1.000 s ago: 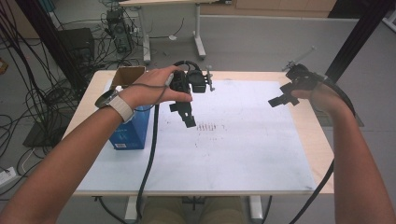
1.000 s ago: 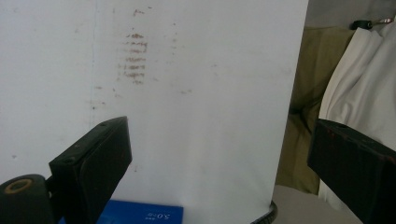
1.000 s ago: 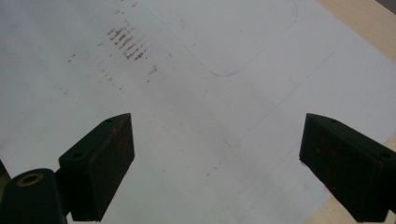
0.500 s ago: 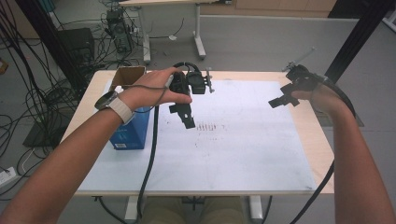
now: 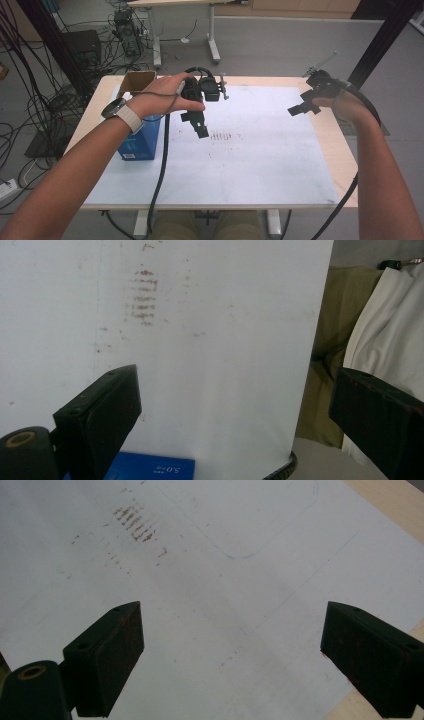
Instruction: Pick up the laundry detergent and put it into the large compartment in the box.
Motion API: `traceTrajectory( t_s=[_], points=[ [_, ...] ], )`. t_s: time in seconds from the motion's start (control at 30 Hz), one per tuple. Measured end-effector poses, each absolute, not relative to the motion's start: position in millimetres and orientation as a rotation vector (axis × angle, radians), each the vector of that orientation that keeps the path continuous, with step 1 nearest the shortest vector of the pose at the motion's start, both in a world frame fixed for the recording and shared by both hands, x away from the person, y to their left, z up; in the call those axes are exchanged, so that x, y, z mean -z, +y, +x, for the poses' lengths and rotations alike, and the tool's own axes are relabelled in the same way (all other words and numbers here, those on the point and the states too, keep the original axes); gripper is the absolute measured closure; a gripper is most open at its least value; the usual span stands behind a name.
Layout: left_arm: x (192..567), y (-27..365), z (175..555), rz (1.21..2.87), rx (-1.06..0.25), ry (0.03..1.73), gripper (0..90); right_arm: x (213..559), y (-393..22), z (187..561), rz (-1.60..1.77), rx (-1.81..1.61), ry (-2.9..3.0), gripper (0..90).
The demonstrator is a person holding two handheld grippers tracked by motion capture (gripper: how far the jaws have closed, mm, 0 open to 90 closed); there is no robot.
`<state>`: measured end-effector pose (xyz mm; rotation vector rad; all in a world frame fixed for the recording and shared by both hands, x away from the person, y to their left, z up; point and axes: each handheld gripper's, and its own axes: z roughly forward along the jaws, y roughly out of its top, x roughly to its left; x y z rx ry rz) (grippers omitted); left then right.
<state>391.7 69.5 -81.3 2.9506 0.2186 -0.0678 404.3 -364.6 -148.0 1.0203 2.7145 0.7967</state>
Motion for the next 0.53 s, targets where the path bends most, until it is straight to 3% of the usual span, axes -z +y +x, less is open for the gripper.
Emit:
traceTrajectory(
  t_s=[0.53],
  points=[
    [82.7,69.9,392.0,2.949,0.067,0.220,7.3,147.8,-365.8,403.7,1.021,-0.795,2.713,10.2]
  ],
)
